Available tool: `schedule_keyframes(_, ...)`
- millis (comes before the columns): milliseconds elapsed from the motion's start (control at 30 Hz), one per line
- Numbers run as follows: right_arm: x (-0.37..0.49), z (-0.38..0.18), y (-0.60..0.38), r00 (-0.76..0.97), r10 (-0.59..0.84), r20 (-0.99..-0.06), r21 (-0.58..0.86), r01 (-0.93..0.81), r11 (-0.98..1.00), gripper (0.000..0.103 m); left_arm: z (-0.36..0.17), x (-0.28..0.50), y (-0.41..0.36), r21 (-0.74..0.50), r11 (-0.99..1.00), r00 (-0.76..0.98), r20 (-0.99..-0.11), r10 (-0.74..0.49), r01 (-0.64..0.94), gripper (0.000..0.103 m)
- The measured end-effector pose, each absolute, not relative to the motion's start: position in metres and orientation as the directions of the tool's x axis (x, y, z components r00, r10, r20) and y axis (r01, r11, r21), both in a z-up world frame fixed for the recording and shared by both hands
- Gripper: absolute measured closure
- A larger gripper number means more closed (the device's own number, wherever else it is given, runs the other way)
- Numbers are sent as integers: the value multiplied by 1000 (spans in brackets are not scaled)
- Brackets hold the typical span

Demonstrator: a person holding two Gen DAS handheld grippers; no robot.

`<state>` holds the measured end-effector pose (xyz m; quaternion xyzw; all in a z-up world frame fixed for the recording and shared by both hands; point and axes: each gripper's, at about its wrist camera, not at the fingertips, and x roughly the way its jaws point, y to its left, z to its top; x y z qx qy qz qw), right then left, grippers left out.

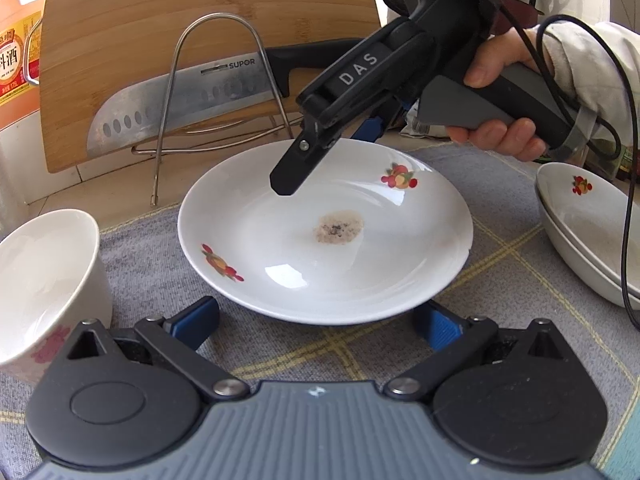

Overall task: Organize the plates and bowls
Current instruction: 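Lift the stained plate with the right gripper and carry it toward the plate stack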

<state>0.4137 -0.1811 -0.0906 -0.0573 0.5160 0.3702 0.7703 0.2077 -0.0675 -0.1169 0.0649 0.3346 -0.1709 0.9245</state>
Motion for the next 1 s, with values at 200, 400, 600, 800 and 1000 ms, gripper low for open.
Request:
schedule_keyframes(200, 416, -89, -180, 165, 532, -831, 315, -650, 692, 0, -116, 208, -65, 9, 929, 717, -639, -279, 369, 0)
schedule_keyframes(400, 418, -88, -180, 154, 539, -828, 317, -665, 676, 5, -114, 208, -67, 38, 918, 721, -633, -283, 394, 0)
schedule_keyframes(600, 418, -88, -180, 151, 540, -828, 318, -666, 674, 6, -113, 206, -70, 76, 908, 731, -623, -278, 411, 0)
schedule_keyframes(800, 417, -87, -180, 152, 537, -830, 314, -668, 675, 6, -112, 207, -70, 75, 908, 729, -625, -280, 413, 0)
schedule_keyframes(1000, 414, -87, -178, 149, 531, -834, 310, -669, 676, 6, -112, 207, -71, 84, 905, 728, -626, -277, 417, 1)
